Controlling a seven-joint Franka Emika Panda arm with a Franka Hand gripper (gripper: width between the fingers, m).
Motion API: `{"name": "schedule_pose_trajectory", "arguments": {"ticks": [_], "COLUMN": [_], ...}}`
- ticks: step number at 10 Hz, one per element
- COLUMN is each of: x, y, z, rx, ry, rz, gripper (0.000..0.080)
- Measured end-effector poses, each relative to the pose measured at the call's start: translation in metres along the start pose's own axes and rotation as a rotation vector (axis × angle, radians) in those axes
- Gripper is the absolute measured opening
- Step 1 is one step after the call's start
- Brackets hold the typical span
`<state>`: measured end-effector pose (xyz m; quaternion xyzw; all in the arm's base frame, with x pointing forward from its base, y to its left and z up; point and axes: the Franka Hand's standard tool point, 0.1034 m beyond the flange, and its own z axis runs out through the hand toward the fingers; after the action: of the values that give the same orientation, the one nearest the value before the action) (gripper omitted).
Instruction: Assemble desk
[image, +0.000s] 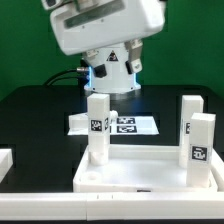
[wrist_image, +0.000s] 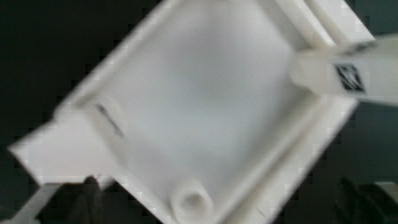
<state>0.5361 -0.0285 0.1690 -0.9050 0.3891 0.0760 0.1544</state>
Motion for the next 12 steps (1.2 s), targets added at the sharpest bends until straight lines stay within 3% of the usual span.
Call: {"name": "schedule_pose_trajectory", "arguments": {"ticks": [2,3,4,5,6,8,10,11,12], "x": [-0.011,-0.010,-0.007,-0.013,-0.008,-0.006,-0.012,-0.015,-0.017], "y": [0.057,0.077,0.076,0.082,0.087,0.088,0.129,0.150,0.159], "z": [-0.006,-0.008,-0.014,-0.013,-0.010,-0.008,0.008,0.021,0.030], "rx": [-0.015,-0.022,-0.022,-0.037,-0.054,-0.055,-0.048,-0.031,-0.035], "ry": [-0.229,-0.312,-0.335,-0.421,-0.469,-0.458,-0.503,-0.533,-0.546], "rz": [0.003,0.049,0.052,0.061,0.077,0.079,0.160,0.179,0.167], "gripper": [0.0649,0.0649,0.0649,0.0649,0.0649,0.0649,0.0649,0.0649,0.0649]}}
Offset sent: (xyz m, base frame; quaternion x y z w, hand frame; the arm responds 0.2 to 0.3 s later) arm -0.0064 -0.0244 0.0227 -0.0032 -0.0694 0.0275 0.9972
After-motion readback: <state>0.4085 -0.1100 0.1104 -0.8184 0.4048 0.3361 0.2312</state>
